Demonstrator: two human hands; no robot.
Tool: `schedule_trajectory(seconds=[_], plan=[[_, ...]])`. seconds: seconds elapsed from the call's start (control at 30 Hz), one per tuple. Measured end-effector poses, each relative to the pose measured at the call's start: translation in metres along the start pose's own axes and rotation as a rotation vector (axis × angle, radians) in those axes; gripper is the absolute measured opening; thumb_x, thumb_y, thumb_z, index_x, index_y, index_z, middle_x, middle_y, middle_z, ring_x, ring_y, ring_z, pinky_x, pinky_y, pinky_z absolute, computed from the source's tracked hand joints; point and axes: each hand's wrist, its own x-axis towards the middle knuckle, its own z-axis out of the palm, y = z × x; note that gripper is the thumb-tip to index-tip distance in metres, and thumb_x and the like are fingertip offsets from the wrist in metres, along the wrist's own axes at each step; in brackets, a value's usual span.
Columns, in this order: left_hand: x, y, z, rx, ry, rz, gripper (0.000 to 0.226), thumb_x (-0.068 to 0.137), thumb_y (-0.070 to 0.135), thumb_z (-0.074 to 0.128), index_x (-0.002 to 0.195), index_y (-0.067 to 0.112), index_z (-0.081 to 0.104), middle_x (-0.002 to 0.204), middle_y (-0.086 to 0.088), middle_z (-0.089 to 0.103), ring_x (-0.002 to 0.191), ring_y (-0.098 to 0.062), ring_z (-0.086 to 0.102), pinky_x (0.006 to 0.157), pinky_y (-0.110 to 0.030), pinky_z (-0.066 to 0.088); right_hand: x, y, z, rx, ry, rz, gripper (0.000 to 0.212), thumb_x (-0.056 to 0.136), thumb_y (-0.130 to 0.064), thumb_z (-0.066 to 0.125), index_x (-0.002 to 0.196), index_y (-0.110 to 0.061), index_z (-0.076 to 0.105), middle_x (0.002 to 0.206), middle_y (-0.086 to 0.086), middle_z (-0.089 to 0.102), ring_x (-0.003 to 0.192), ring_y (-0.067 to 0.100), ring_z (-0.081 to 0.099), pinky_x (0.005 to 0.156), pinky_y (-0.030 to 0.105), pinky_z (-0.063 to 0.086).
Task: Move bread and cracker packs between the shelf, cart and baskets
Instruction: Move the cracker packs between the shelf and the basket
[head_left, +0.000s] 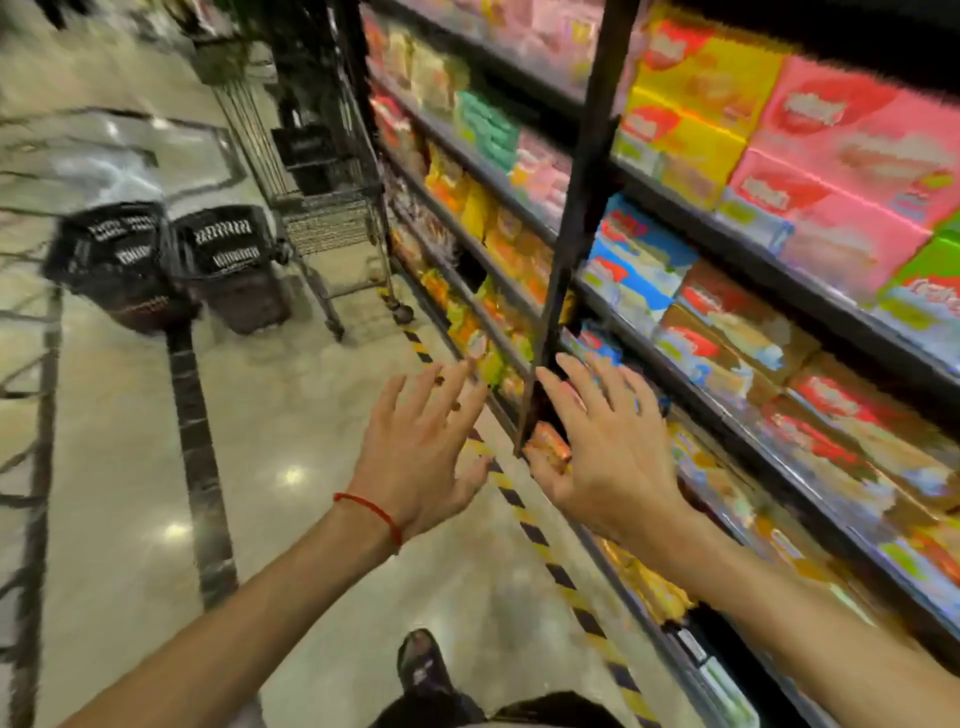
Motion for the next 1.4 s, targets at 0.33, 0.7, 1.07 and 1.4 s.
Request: schedule_trajectory(seconds=[0.33, 0.7, 1.07, 1.4], plan=[[-0.006, -0.218, 0.053, -0.018, -0.076, -0.274, 0.074, 0.092, 0.068, 0.045, 0.151, 0.022, 0.044, 0.159, -0.009, 0.041, 0.147, -0.034, 0.036, 0.117, -0.057, 0.032, 0.182, -0.149, 0.068, 0.008, -0.091, -0.179, 0.082, 0.094, -0.072, 0.039, 0.161, -0.023, 0.037, 0.166, 0.003, 0.036, 0.156, 0.030, 0.025, 0.128, 0.053, 0.015], [0.075, -0.468, 0.118, 0.023, -0.165, -0.515, 0.077, 0.095, 0.071, 0.032, 0.156, 0.025, 0.037, 0.163, -0.007, 0.035, 0.151, -0.032, 0.030, 0.120, -0.055, 0.028, 0.437, -0.288, 0.172, 0.155, -0.072, -0.341, 0.078, 0.091, -0.066, 0.046, 0.156, -0.023, 0.044, 0.163, 0.006, 0.042, 0.150, 0.034, 0.036, 0.125, 0.054, 0.019], [0.153, -0.720, 0.142, 0.004, -0.201, -0.663, 0.072, 0.094, 0.067, 0.042, 0.152, 0.025, 0.041, 0.160, -0.007, 0.038, 0.148, -0.031, 0.033, 0.118, -0.052, 0.030, 0.704, -0.430, 0.225, 0.209, -0.096, -0.558, 0.072, 0.093, -0.061, 0.047, 0.151, -0.018, 0.050, 0.161, 0.006, 0.044, 0.151, 0.033, 0.033, 0.122, 0.051, 0.019], [0.190, -0.993, 0.211, -0.029, -0.201, -0.729, 0.071, 0.094, 0.063, 0.041, 0.152, 0.023, 0.042, 0.160, -0.009, 0.038, 0.147, -0.032, 0.033, 0.117, -0.053, 0.031, 0.911, -0.604, 0.295, 0.129, -0.106, -0.582, 0.072, 0.095, -0.060, 0.049, 0.156, -0.020, 0.045, 0.161, 0.005, 0.045, 0.151, 0.031, 0.034, 0.124, 0.052, 0.025]])
